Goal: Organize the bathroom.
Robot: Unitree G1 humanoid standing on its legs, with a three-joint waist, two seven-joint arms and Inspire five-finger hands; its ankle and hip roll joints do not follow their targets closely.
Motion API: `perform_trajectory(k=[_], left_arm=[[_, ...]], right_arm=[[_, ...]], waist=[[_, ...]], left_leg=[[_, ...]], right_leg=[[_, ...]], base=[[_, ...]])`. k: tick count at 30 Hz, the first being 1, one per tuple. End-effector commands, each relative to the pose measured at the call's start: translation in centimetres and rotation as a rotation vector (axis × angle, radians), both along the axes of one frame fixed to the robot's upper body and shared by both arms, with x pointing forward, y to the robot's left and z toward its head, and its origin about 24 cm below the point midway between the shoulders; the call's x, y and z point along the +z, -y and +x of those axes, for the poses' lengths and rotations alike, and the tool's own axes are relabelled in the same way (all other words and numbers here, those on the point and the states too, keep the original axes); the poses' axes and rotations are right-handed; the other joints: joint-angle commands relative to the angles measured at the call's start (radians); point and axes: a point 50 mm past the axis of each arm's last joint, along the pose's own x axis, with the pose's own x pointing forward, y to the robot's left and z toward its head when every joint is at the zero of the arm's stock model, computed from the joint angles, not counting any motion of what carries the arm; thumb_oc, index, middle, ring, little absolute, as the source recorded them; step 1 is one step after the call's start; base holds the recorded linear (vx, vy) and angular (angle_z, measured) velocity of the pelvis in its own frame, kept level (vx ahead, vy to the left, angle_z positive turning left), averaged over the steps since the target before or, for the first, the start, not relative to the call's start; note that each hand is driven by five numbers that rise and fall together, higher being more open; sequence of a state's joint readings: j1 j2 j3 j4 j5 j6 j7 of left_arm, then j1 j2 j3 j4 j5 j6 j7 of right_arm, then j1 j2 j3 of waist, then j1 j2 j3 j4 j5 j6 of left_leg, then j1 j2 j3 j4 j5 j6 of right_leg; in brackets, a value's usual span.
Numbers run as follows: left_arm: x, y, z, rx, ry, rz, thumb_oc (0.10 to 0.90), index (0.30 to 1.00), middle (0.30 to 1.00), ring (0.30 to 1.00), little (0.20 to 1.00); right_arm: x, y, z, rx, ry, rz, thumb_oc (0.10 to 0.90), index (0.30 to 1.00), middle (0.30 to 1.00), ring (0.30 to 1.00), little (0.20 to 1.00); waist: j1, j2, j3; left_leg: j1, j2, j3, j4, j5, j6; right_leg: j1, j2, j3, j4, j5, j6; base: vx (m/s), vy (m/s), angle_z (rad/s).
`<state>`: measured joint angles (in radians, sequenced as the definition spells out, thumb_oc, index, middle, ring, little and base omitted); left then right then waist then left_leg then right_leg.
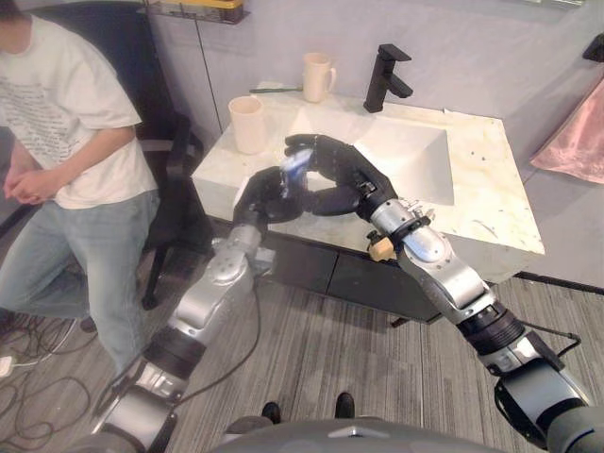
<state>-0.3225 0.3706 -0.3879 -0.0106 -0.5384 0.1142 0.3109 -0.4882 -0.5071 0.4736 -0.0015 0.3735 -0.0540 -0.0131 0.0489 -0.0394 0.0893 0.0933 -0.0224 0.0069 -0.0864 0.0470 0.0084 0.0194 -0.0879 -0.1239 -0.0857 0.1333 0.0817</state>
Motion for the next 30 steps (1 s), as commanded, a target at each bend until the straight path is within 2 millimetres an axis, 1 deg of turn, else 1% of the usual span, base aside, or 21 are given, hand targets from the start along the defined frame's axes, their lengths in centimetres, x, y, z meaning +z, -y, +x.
perform_trajectory(k=[1, 12, 14, 15, 20, 24, 30], left_arm=[[5.6, 1.5, 1.9, -0.018, 0.265, -0.007, 0.400, 0.300, 0.300, 0.300, 0.300], [4.8, 0.8, 2.2, 0.025, 0.238, 0.004, 0.400, 0.300, 0.300, 0.300, 0.300], [4.7, 0.7, 2.2, 0.030, 0.232, 0.005, 0.400, 0.300, 0.300, 0.300, 0.300], [4.6, 0.5, 2.1, 0.034, 0.233, 0.006, 0.400, 0.300, 0.300, 0.300, 0.300], [4.7, 0.4, 2.1, 0.040, 0.236, 0.008, 0.400, 0.300, 0.300, 0.300, 0.300], [4.6, 0.4, 2.1, 0.045, 0.234, 0.016, 0.400, 0.300, 0.300, 0.300, 0.300], [4.5, 0.4, 2.2, 0.048, 0.227, 0.016, 0.400, 0.300, 0.300, 0.300, 0.300]], right_arm=[[6.7, -1.2, -0.6, 0.107, 0.306, 0.142, 0.400, 0.300, 0.300, 0.300, 0.300], [7.3, 0.0, -0.7, 0.071, 0.343, 0.148, 0.400, 0.300, 0.300, 0.300, 0.300], [7.5, 0.2, -0.7, 0.068, 0.346, 0.157, 0.598, 0.596, 0.596, 0.596, 0.596], [7.6, 0.4, -0.7, 0.065, 0.341, 0.171, 0.800, 0.900, 0.900, 0.900, 0.900], [7.2, 0.6, -0.8, 0.061, 0.333, 0.175, 0.800, 0.900, 0.900, 0.900, 0.900], [7.2, 0.9, -1.1, 0.064, 0.336, 0.193, 0.800, 0.900, 0.900, 0.900, 0.900], [7.4, 0.6, -1.2, 0.087, 0.338, 0.202, 0.800, 0.900, 0.900, 0.900, 0.900]], waist=[[0.004, 0.006, -0.091], [-0.003, 0.006, -0.088], [-0.004, 0.005, -0.088], [-0.005, 0.004, -0.087], [-0.009, 0.005, -0.087], [-0.014, 0.006, -0.086], [-0.016, 0.007, -0.083]], left_leg=[[-0.029, -0.033, -0.036, -0.001, -0.045, 0.028], [-0.024, -0.032, -0.030, -0.001, -0.048, 0.028], [-0.024, -0.033, -0.028, -0.001, -0.049, 0.028], [-0.023, -0.033, -0.028, -0.001, -0.049, 0.029], [-0.022, -0.034, -0.023, -0.001, -0.050, 0.030], [-0.021, -0.034, -0.017, -0.001, -0.051, 0.032], [-0.020, -0.034, -0.016, -0.001, -0.052, 0.033]], right_leg=[[0.069, 0.003, -0.073, -0.002, -0.099, 0.009], [0.072, 0.002, -0.072, -0.002, -0.099, 0.011], [0.073, 0.001, -0.070, -0.002, -0.099, 0.012], [0.073, 0.001, -0.069, -0.002, -0.099, 0.012], [0.071, -0.002, -0.067, -0.001, -0.096, 0.015], [0.069, -0.003, -0.064, 0.000, -0.095, 0.017], [0.068, -0.004, -0.060, 0.000, -0.094, 0.019]], base=[[0.00, 0.000, 0.00], [0.00, 0.000, 0.00], [0.00, 0.000, 0.00], [0.00, 0.000, 0.00], [0.00, 0.000, 0.00], [0.00, 0.000, 0.00], [0.00, 0.001, -0.01]])
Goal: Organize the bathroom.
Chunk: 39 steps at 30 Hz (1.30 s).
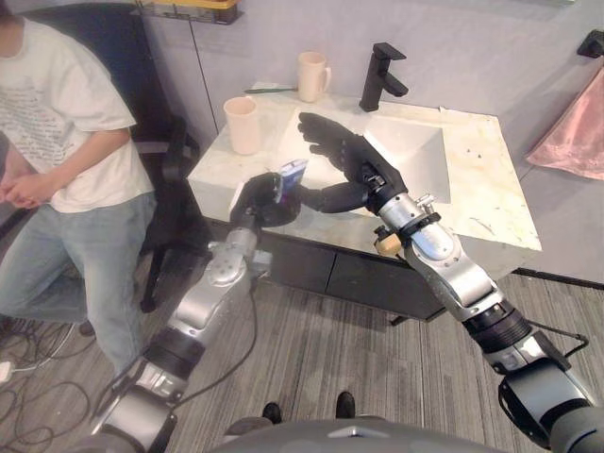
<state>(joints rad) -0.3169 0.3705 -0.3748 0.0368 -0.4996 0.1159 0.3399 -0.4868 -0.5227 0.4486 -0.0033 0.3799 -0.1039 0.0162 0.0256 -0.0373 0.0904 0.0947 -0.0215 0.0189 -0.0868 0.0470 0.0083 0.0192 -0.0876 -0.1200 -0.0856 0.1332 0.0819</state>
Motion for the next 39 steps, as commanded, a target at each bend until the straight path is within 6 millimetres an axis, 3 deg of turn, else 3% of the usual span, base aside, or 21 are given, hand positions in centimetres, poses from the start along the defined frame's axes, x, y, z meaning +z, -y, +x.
perform_trajectory(k=[1, 5, 6, 7, 9, 10, 12, 13, 15, 17, 18, 31, 32, 34, 35, 39], left_arm=[[5.4, 1.4, 1.9, -0.026, 0.251, -0.024, 0.400, 0.300, 0.300, 0.300, 0.300], [5.2, 1.5, 1.9, -0.030, 0.249, -0.025, 0.400, 0.300, 0.300, 0.300, 0.300], [5.3, 1.6, 2.0, -0.031, 0.248, -0.026, 0.400, 0.300, 0.300, 0.300, 0.300], [5.3, 1.7, 2.0, -0.031, 0.248, -0.026, 0.400, 0.300, 0.300, 0.300, 0.300], [5.2, 1.7, 2.0, -0.032, 0.246, -0.024, 0.400, 0.300, 0.300, 0.300, 0.300], [5.2, 1.7, 2.0, -0.033, 0.245, -0.023, 0.400, 0.300, 0.300, 0.300, 0.300], [5.1, 1.7, 2.0, -0.033, 0.244, -0.022, 0.400, 0.300, 0.300, 0.300, 0.300], [5.1, 1.7, 2.0, -0.034, 0.244, -0.022, 0.400, 0.300, 0.300, 0.300, 0.300], [5.1, 1.6, 2.0, -0.034, 0.244, -0.022, 0.400, 0.300, 0.300, 0.300, 0.300], [5.2, 1.6, 2.0, -0.036, 0.245, -0.022, 0.400, 0.300, 0.300, 0.300, 0.300], [5.2, 1.6, 2.0, -0.036, 0.245, -0.022, 0.400, 0.300, 0.300, 0.300, 0.300], [4.9, 1.2, 2.1, -0.004, 0.241, -0.013, 0.400, 0.300, 0.300, 0.300, 0.300], [4.9, 0.9, 2.2, 0.016, 0.246, 0.004, 0.435, 0.352, 0.352, 0.352, 0.352], [4.6, 0.5, 2.2, 0.054, 0.236, 0.015, 0.739, 0.808, 0.808, 0.808, 0.808], [4.5, 0.2, 2.2, 0.068, 0.237, 0.022, 0.800, 0.900, 0.900, 0.900, 0.900], [4.0, -2.0, 1.8, 0.144, 0.243, 0.060, 0.800, 0.900, 0.900, 0.900, 0.900]], right_arm=[[6.7, -0.2, -1.2, 0.083, 0.286, 0.189, 0.800, 0.900, 0.900, 0.900, 0.900], [6.6, -0.8, -1.2, 0.119, 0.273, 0.177, 0.800, 0.900, 0.900, 0.900, 0.900], [6.5, -1.0, -1.2, 0.126, 0.269, 0.175, 0.778, 0.867, 0.867, 0.867, 0.867], [6.5, -1.1, -1.3, 0.132, 0.266, 0.173, 0.800, 0.900, 0.900, 0.900, 0.900], [6.3, -1.5, -1.3, 0.149, 0.258, 0.160, 0.800, 0.900, 0.900, 0.900, 0.900], [6.3, -1.6, -1.3, 0.152, 0.255, 0.154, 0.778, 0.867, 0.867, 0.867, 0.867], [6.2, -1.7, -1.2, 0.159, 0.249, 0.147, 0.701, 0.752, 0.752, 0.752, 0.752], [6.2, -1.8, -1.2, 0.160, 0.245, 0.144, 0.568, 0.552, 0.552, 0.552, 0.552], [6.1, -1.9, -1.1, 0.159, 0.238, 0.140, 0.557, 0.535, 0.535, 0.535, 0.535], [5.9, -1.9, -1.0, 0.155, 0.228, 0.138, 0.467, 0.401, 0.401, 0.401, 0.401], [5.8, -1.9, -0.9, 0.153, 0.227, 0.136, 0.402, 0.302, 0.302, 0.302, 0.302], [6.6, -1.2, -0.8, 0.102, 0.290, 0.136, 0.400, 0.300, 0.300, 0.300, 0.300], [7.1, -0.9, -0.7, 0.087, 0.324, 0.124, 0.400, 0.300, 0.300, 0.300, 0.300], [7.9, -0.5, -0.6, 0.065, 0.371, 0.120, 0.400, 0.300, 0.300, 0.300, 0.300], [8.3, -0.3, -0.6, 0.056, 0.389, 0.120, 0.400, 0.300, 0.300, 0.300, 0.300], [10.8, 0.9, -0.6, -0.025, 0.517, 0.131, 0.400, 0.300, 0.300, 0.300, 0.300]], waist=[[0.008, 0.005, -0.085], [0.012, 0.003, -0.086], [0.013, 0.003, -0.086], [0.014, 0.003, -0.086], [0.016, 0.002, -0.086], [0.017, 0.001, -0.086], [0.018, 0.000, -0.087], [0.020, 0.000, -0.087], [0.021, 0.000, -0.087], [0.024, 0.000, -0.087], [0.024, 0.000, -0.087], [0.026, -0.001, -0.085], [0.029, -0.001, -0.086], [0.034, -0.002, -0.086], [0.036, -0.003, -0.086], [0.059, -0.009, -0.085]], left_leg=[[-0.021, -0.036, -0.028, 0.000, -0.053, 0.034], [-0.023, -0.037, -0.030, 0.000, -0.052, 0.034], [-0.023, -0.037, -0.030, 0.000, -0.052, 0.034], [-0.024, -0.037, -0.031, 0.000, -0.051, 0.034], [-0.022, -0.037, -0.033, 0.000, -0.051, 0.034], [-0.023, -0.037, -0.033, 0.000, -0.051, 0.034], [-0.023, -0.036, -0.034, 0.000, -0.051, 0.034], [-0.024, -0.037, -0.035, 0.000, -0.051, 0.033], [-0.024, -0.037, -0.035, 0.000, -0.050, 0.033], [-0.025, -0.037, -0.038, 0.000, -0.049, 0.033], [-0.025, -0.037, -0.039, 0.000, -0.049, 0.033], [-0.024, -0.038, -0.041, 0.000, -0.050, 0.033], [-0.024, -0.039, -0.043, 0.000, -0.050, 0.033], [-0.025, -0.039, -0.047, 0.000, -0.051, 0.033], [-0.025, -0.039, -0.049, 0.000, -0.051, 0.032], [-0.025, -0.040, -0.059, 0.000, -0.051, 0.032]], right_leg=[[0.068, -0.005, -0.064, 0.000, -0.094, 0.019], [0.066, -0.006, -0.066, 0.000, -0.094, 0.019], [0.066, -0.006, -0.066, 0.000, -0.094, 0.019], [0.066, -0.006, -0.066, 0.000, -0.094, 0.019], [0.067, -0.006, -0.068, 0.001, -0.094, 0.018], [0.067, -0.006, -0.068, 0.000, -0.094, 0.019], [0.068, -0.007, -0.071, -0.001, -0.094, 0.019], [0.068, -0.007, -0.072, -0.001, -0.093, 0.019], [0.069, -0.007, -0.073, -0.001, -0.093, 0.019], [0.068, -0.007, -0.075, -0.001, -0.093, 0.018], [0.069, -0.007, -0.075, -0.001, -0.093, 0.018], [0.071, -0.009, -0.076, -0.001, -0.093, 0.018], [0.072, -0.009, -0.077, -0.002, -0.093, 0.018], [0.072, -0.011, -0.080, -0.001, -0.092, 0.019], [0.072, -0.011, -0.081, -0.001, -0.092, 0.019], [0.075, -0.014, -0.092, 0.006, -0.096, 0.018]], base=[[0.00, 0.006, -0.04], [0.00, 0.001, -0.01], [0.00, 0.000, 0.00], [0.00, 0.000, 0.00], [0.00, 0.000, 0.00], [0.00, 0.000, 0.00], [0.00, 0.000, 0.00], [0.00, 0.000, 0.00], [0.00, 0.000, 0.00], [0.00, 0.000, 0.00], [0.00, 0.000, 0.00], [0.00, 0.003, 0.00], [-0.02, 0.045, 0.00], [-0.02, 0.045, 0.01], [-0.02, 0.039, 0.02], [-0.02, 0.058, 0.06]])
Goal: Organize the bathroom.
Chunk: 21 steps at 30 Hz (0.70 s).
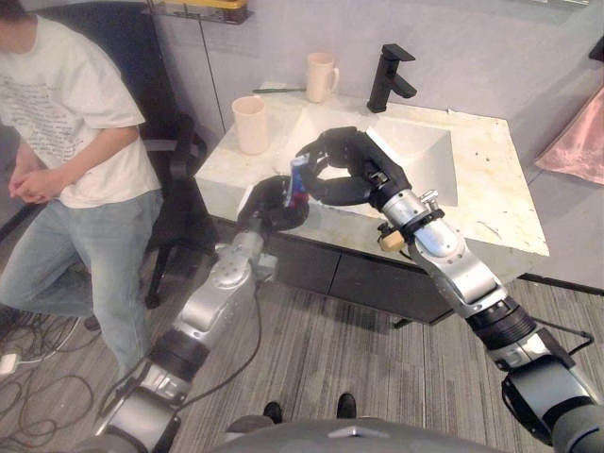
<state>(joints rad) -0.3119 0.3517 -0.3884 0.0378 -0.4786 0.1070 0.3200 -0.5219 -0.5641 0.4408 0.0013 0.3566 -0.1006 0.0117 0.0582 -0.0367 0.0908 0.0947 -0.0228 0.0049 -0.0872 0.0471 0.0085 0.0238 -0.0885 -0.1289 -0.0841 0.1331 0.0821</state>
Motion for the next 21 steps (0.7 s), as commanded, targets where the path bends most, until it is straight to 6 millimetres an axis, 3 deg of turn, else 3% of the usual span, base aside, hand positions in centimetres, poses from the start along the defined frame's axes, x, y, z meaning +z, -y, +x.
perform_trajectory(k=[1, 4, 6, 9, 12, 16, 18, 21], left_arm=[[4.1, -3.7, 1.6, 0.212, 0.251, 0.083, 0.800, 0.900, 0.900, 0.900, 0.900], [4.3, -6.9, 0.0, 0.314, 0.299, 0.104, 0.800, 0.900, 0.900, 0.900, 0.900], [4.4, -7.8, -0.6, 0.352, 0.317, 0.105, 0.800, 0.900, 0.900, 0.900, 0.900], [4.5, -11.1, -2.8, 0.468, 0.365, 0.134, 0.800, 0.900, 0.900, 0.900, 0.900], [4.4, -12.6, -3.6, 0.524, 0.377, 0.147, 0.800, 0.900, 0.900, 0.900, 0.900], [4.4, -14.2, -4.5, 0.555, 0.383, 0.142, 0.800, 0.900, 0.900, 0.900, 0.900], [4.3, -14.2, -4.5, 0.544, 0.377, 0.136, 0.800, 0.900, 0.900, 0.900, 0.900], [4.0, -13.7, -4.3, 0.519, 0.362, 0.108, 0.800, 0.900, 0.900, 0.900, 0.900]], right_arm=[[10.7, 0.7, -1.3, -0.025, 0.537, 0.188, 0.400, 0.300, 0.300, 0.300, 0.300], [12.7, 3.0, -1.6, -0.172, 0.679, 0.230, 0.400, 0.300, 0.300, 0.300, 0.300], [13.2, 3.7, -1.7, -0.221, 0.721, 0.245, 0.400, 0.300, 0.300, 0.300, 0.300], [14.2, 6.1, -2.2, -0.365, 0.828, 0.265, 0.400, 0.300, 0.300, 0.300, 0.300], [14.4, 7.1, -2.3, -0.431, 0.874, 0.270, 0.400, 0.300, 0.300, 0.300, 0.300], [15.4, 9.4, -2.7, -0.555, 0.944, 0.283, 0.400, 0.300, 0.300, 0.300, 0.300], [15.8, 10.1, -2.7, -0.590, 0.959, 0.275, 0.400, 0.300, 0.300, 0.300, 0.300], [16.5, 11.2, -2.8, -0.632, 0.979, 0.248, 0.400, 0.300, 0.300, 0.300, 0.300]], waist=[[0.040, -0.012, -0.084], [0.090, -0.019, -0.076], [0.105, -0.021, -0.072], [0.148, -0.031, -0.054], [0.164, -0.033, -0.042], [0.174, -0.027, -0.009], [0.166, -0.030, -0.006], [0.143, -0.033, -0.012]], left_leg=[[-0.025, -0.039, -0.050, 0.000, -0.051, 0.032], [-0.027, -0.043, -0.077, 0.000, -0.047, 0.037], [-0.028, -0.046, -0.089, 0.000, -0.044, 0.040], [-0.028, -0.060, -0.130, 0.000, -0.037, 0.052], [-0.029, -0.070, -0.152, 0.001, -0.030, 0.062], [-0.017, -0.090, -0.220, 0.005, -0.017, 0.077], [-0.011, -0.093, -0.245, 0.007, -0.023, 0.074], [-0.008, -0.096, -0.280, 0.007, -0.029, 0.066]], right_leg=[[0.070, -0.016, -0.091, 0.013, -0.101, 0.017], [0.070, -0.027, -0.116, 0.044, -0.114, 0.017], [0.069, -0.031, -0.126, 0.059, -0.119, 0.017], [0.059, -0.056, -0.150, 0.129, -0.101, 0.022], [0.048, -0.074, -0.158, 0.192, -0.085, 0.023], [-0.009, -0.107, -0.137, 0.364, -0.034, 0.026], [-0.015, -0.087, -0.104, 0.336, -0.049, 0.020], [-0.031, -0.039, -0.043, 0.194, -0.074, 0.014]], base=[[-0.03, 0.059, 0.08], [-0.04, 0.061, 0.17], [-0.03, 0.052, 0.38], [-0.03, 0.060, 0.41], [-0.02, 0.065, 0.38], [-0.01, 0.067, 0.61], [0.05, -0.034, 0.72], [0.07, -0.047, 0.49]])
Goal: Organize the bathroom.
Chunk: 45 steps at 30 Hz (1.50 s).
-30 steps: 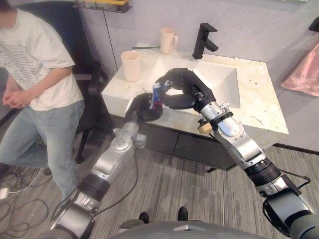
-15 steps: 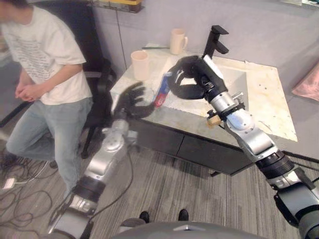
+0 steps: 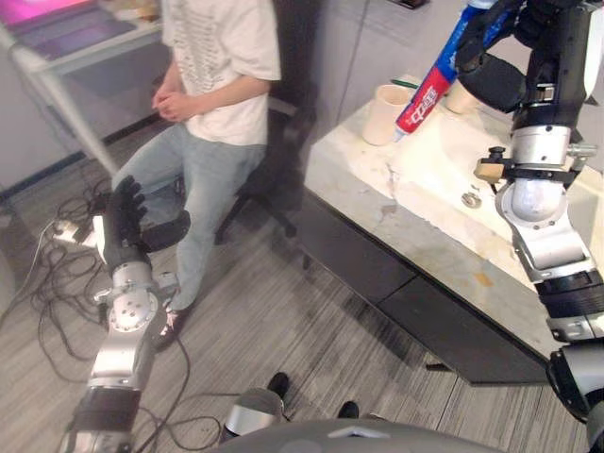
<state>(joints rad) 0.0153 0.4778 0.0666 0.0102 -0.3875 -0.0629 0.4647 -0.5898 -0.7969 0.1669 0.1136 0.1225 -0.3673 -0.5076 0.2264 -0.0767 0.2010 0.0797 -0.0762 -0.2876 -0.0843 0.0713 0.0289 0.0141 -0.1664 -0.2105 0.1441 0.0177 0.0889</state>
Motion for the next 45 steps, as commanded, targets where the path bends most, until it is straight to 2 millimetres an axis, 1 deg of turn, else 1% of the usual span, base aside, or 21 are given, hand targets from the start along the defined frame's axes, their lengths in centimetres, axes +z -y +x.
perform_trajectory(k=[1, 3, 5, 6, 9, 11, 14, 18, 20, 23, 26, 34, 36, 37, 38, 39, 41, 42, 43, 44, 45], left_arm=[[4.4, 2.0, 1.1, -0.159, 0.242, 0.080, 0.800, 0.900, 0.900, 0.900, 0.900], [4.2, 2.6, 1.0, -0.190, 0.242, 0.066, 0.800, 0.900, 0.900, 0.900, 0.900], [3.9, 3.0, 0.8, -0.227, 0.235, 0.054, 0.800, 0.900, 0.900, 0.900, 0.900], [3.8, 3.0, 0.8, -0.229, 0.235, 0.053, 0.800, 0.900, 0.900, 0.900, 0.900], [3.2, 3.6, 0.7, -0.275, 0.220, 0.035, 0.800, 0.900, 0.900, 0.900, 0.900], [3.0, 3.7, 0.7, -0.283, 0.212, 0.029, 0.800, 0.900, 0.900, 0.900, 0.900], [2.5, 4.0, 0.6, -0.304, 0.180, 0.019, 0.800, 0.900, 0.900, 0.900, 0.900], [2.3, 4.1, 0.5, -0.307, 0.171, 0.005, 0.800, 0.900, 0.900, 0.900, 0.900], [2.0, 4.3, 0.4, -0.309, 0.160, -0.008, 0.800, 0.900, 0.900, 0.900, 0.900], [1.8, 4.5, 0.3, -0.311, 0.152, -0.019, 0.800, 0.900, 0.900, 0.900, 0.900], [1.8, 4.6, 0.5, -0.323, 0.147, -0.021, 0.800, 0.900, 0.900, 0.900, 0.900], [1.6, 4.6, 0.5, -0.311, 0.132, -0.009, 0.800, 0.900, 0.900, 0.900, 0.900], [1.4, 4.5, 0.4, -0.308, 0.119, -0.010, 0.800, 0.900, 0.900, 0.900, 0.900], [1.3, 4.7, 0.4, -0.316, 0.119, -0.012, 0.800, 0.900, 0.900, 0.900, 0.900], [1.3, 4.7, 0.4, -0.319, 0.121, -0.012, 0.800, 0.900, 0.900, 0.900, 0.900], [1.3, 4.8, 0.4, -0.329, 0.125, -0.012, 0.800, 0.900, 0.900, 0.900, 0.900], [1.2, 4.9, 0.5, -0.344, 0.127, -0.017, 0.800, 0.900, 0.900, 0.900, 0.900], [1.3, 4.9, 0.6, -0.349, 0.129, -0.020, 0.800, 0.900, 0.900, 0.900, 0.900], [1.4, 5.0, 0.9, -0.362, 0.137, -0.017, 0.800, 0.900, 0.900, 0.900, 0.900], [1.5, 5.0, 0.9, -0.366, 0.139, -0.011, 0.800, 0.900, 0.900, 0.900, 0.900], [1.6, 5.0, 0.9, -0.371, 0.142, -0.012, 0.800, 0.900, 0.900, 0.900, 0.900]], right_arm=[[7.1, 0.8, -2.2, -0.022, 0.361, 0.007, 0.400, 0.300, 0.300, 0.300, 0.300], [7.0, 1.2, -2.1, -0.067, 0.365, -0.013, 0.400, 0.300, 0.300, 0.300, 0.300], [6.8, 1.7, -2.0, -0.135, 0.363, -0.028, 0.400, 0.300, 0.300, 0.300, 0.300], [6.8, 1.8, -2.0, -0.137, 0.362, -0.028, 0.400, 0.300, 0.300, 0.300, 0.300], [7.3, 2.9, -1.8, -0.196, 0.358, -0.033, 0.400, 0.300, 0.300, 0.300, 0.300], [7.5, 3.1, -1.8, -0.209, 0.358, -0.030, 0.400, 0.300, 0.300, 0.300, 0.300], [8.2, 3.6, -2.0, -0.260, 0.385, -0.018, 0.400, 0.300, 0.300, 0.300, 0.300], [8.3, 3.9, -2.2, -0.293, 0.408, -0.003, 0.400, 0.300, 0.300, 0.300, 0.300], [8.7, 4.2, -2.5, -0.324, 0.450, 0.031, 0.400, 0.300, 0.300, 0.300, 0.300], [8.8, 4.3, -2.7, -0.320, 0.449, 0.054, 0.400, 0.300, 0.300, 0.300, 0.300], [8.2, 3.9, -2.7, -0.310, 0.426, 0.035, 0.400, 0.300, 0.300, 0.300, 0.300], [6.8, 4.0, -2.5, -0.326, 0.363, 0.021, 0.400, 0.300, 0.300, 0.300, 0.300], [6.7, 4.3, -2.6, -0.358, 0.393, 0.036, 0.400, 0.300, 0.300, 0.300, 0.300], [6.6, 4.4, -2.9, -0.371, 0.424, 0.048, 0.400, 0.300, 0.300, 0.300, 0.300], [6.5, 4.3, -3.0, -0.380, 0.444, 0.046, 0.400, 0.300, 0.300, 0.300, 0.300], [6.4, 4.4, -3.3, -0.394, 0.473, 0.054, 0.400, 0.300, 0.300, 0.300, 0.300], [6.3, 4.3, -3.5, -0.400, 0.500, 0.079, 0.400, 0.300, 0.300, 0.300, 0.300], [6.2, 4.3, -3.6, -0.401, 0.509, 0.083, 0.400, 0.300, 0.300, 0.300, 0.300], [6.1, 3.9, -3.5, -0.401, 0.533, 0.081, 0.400, 0.300, 0.300, 0.300, 0.300], [6.2, 3.7, -3.4, -0.400, 0.537, 0.079, 0.400, 0.300, 0.300, 0.300, 0.300], [6.3, 3.5, -3.4, -0.399, 0.540, 0.078, 0.400, 0.300, 0.300, 0.300, 0.300]], waist=[[-0.041, 0.005, -0.122], [-0.059, 0.000, -0.117], [-0.067, -0.005, -0.106], [-0.067, -0.004, -0.105], [-0.062, -0.027, -0.115], [-0.063, -0.033, -0.118], [-0.069, -0.037, -0.136], [-0.069, -0.036, -0.141], [-0.069, -0.037, -0.146], [-0.072, -0.039, -0.146], [-0.072, -0.042, -0.135], [-0.084, -0.035, -0.141], [-0.086, -0.030, -0.142], [-0.088, -0.031, -0.134], [-0.088, -0.033, -0.128], [-0.083, -0.036, -0.109], [-0.079, -0.036, -0.089], [-0.078, -0.035, -0.084], [-0.072, -0.028, -0.074], [-0.071, -0.023, -0.074], [-0.068, -0.015, -0.077]], left_leg=[[0.013, -0.050, -0.007, 0.006, -0.068, 0.045], [0.019, -0.064, -0.028, 0.014, -0.084, 0.047], [0.026, -0.065, -0.039, 0.028, -0.094, 0.051], [0.028, -0.063, -0.040, 0.028, -0.095, 0.050], [0.028, -0.050, -0.026, 0.024, -0.095, 0.041], [0.026, -0.047, -0.017, 0.024, -0.090, 0.035], [0.027, -0.030, 0.011, 0.029, -0.100, 0.022], [0.028, -0.022, 0.022, 0.039, -0.109, 0.016], [0.025, -0.010, 0.035, 0.055, -0.118, 0.006], [0.020, -0.004, 0.039, 0.085, -0.124, -0.004], [-0.007, -0.005, 0.017, 0.164, -0.099, -0.013], [-0.011, -0.003, -0.001, 0.210, -0.073, -0.024], [-0.015, 0.003, 0.009, 0.249, -0.050, -0.038], [-0.051, 0.007, 0.033, 0.337, -0.002, -0.046], [-0.068, 0.005, 0.038, 0.378, 0.010, -0.047], [-0.114, -0.008, 0.056, 0.496, 0.008, -0.043], [-0.179, -0.018, 0.067, 0.557, 0.011, -0.030], [-0.195, -0.016, 0.071, 0.551, 0.008, -0.027], [-0.208, 0.001, 0.081, 0.451, -0.008, -0.028], [-0.205, 0.008, 0.082, 0.401, -0.011, -0.031], [-0.201, 0.021, 0.085, 0.289, 0.004, -0.039]], right_leg=[[-0.037, 0.069, 0.094, -0.119, 0.065, 0.014], [-0.071, 0.100, 0.160, -0.177, 0.124, 0.024], [-0.104, 0.113, 0.192, -0.166, 0.158, 0.027], [-0.102, 0.115, 0.191, -0.166, 0.156, 0.026], [-0.048, 0.124, 0.183, -0.217, 0.148, 0.011], [-0.038, 0.121, 0.179, -0.226, 0.147, 0.008], [-0.013, 0.122, 0.173, -0.231, 0.118, -0.004], [-0.002, 0.122, 0.169, -0.231, 0.105, -0.010], [0.008, 0.126, 0.165, -0.231, 0.090, -0.020], [0.018, 0.128, 0.159, -0.231, 0.080, -0.030], [0.031, 0.133, 0.147, -0.217, 0.063, -0.047], [0.039, 0.152, 0.153, -0.203, 0.036, -0.071], [0.049, 0.162, 0.153, -0.211, 0.028, -0.084], [0.058, 0.162, 0.148, -0.210, 0.025, -0.092], [0.061, 0.161, 0.146, -0.209, 0.024, -0.096], [0.073, 0.157, 0.142, -0.200, 0.017, -0.104], [0.075, 0.154, 0.143, -0.183, 0.018, -0.105], [0.075, 0.154, 0.144, -0.179, 0.017, -0.104], [0.085, 0.158, 0.150, -0.173, 0.004, -0.099], [0.089, 0.160, 0.150, -0.174, -0.001, -0.097], [0.101, 0.164, 0.148, -0.180, -0.008, -0.096]], base=[[0.11, -0.079, 0.41], [0.14, -0.107, 0.57], [0.15, -0.120, 0.60], [0.16, -0.136, 0.73], [0.16, -0.137, 0.40], [0.09, -0.071, 0.25], [0.15, -0.077, 0.05], [0.12, -0.072, -0.01], [0.16, -0.115, -0.07], [0.13, -0.102, 0.11], [0.07, -0.088, 0.06], [0.10, -0.091, 0.08], [0.11, -0.085, -0.01], [0.06, -0.063, 0.03], [0.08, -0.084, 0.04], [0.07, -0.066, 0.12], [0.03, -0.036, 0.18], [0.08, 0.000, 0.18], [0.13, 0.038, 0.14], [0.20, 0.088, 0.09], [0.16, 0.094, -0.01]])
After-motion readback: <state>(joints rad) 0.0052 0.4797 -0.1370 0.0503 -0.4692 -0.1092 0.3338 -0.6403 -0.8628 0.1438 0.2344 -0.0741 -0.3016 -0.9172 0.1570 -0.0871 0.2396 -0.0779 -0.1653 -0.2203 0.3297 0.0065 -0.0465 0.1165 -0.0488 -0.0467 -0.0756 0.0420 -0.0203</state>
